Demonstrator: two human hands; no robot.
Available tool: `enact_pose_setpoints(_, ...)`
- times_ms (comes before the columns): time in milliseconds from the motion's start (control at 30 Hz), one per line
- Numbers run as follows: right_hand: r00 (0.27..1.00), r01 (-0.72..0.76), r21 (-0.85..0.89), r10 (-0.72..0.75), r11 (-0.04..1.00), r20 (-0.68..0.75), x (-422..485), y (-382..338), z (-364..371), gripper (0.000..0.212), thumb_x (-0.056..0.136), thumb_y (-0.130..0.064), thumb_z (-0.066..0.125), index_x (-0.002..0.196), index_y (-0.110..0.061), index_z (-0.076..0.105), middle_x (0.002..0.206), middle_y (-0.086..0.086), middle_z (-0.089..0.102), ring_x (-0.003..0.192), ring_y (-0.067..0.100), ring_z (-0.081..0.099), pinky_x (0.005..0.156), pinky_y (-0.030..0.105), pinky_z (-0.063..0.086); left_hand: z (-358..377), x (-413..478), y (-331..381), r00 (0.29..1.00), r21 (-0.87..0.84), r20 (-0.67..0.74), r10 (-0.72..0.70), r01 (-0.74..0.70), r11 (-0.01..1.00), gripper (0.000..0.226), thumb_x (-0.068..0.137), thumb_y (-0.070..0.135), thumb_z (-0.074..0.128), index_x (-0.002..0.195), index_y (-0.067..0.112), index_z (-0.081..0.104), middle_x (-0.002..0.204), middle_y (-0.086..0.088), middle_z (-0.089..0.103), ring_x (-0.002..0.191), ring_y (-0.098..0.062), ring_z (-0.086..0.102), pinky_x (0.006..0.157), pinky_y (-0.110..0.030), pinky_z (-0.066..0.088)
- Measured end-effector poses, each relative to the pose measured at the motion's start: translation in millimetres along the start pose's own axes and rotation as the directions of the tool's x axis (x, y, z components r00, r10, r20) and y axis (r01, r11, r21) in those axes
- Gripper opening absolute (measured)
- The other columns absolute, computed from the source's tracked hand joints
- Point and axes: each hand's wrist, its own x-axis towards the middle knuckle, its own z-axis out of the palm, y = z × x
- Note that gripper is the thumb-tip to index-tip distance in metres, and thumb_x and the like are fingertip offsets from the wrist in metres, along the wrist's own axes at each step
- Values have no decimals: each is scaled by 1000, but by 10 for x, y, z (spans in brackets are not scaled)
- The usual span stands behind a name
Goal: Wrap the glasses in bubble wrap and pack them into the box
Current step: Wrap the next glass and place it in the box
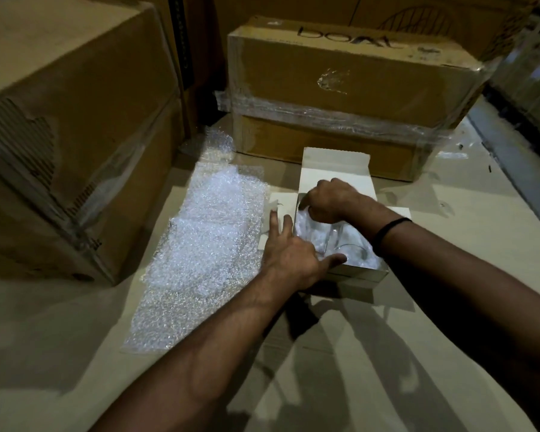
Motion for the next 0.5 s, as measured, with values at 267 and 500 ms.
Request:
enact_pose_setpoints(267,1000,-23,12,23,1000,5,-38,59,-102,42,96,-23,39,133,-36,55,137,4,56,124,28,50,96,38,43,71,-49,-63,999,-69,-51,4,-7,998,85,88,79,13,114,21,71,133,-8,60,143,-30,26,113,-54,-14)
enact_pose_setpoints(500,993,121,-209,-115,970,39,0,-92,119,38,94,-35,39,125,-40,59,134,-9,57,119,23,43,94,38,37,106,-189,15,986,-111,-163,20,-38,993,71,92,72,21,113,25,71,121,-8,66,132,-31,36,113,-55,-6)
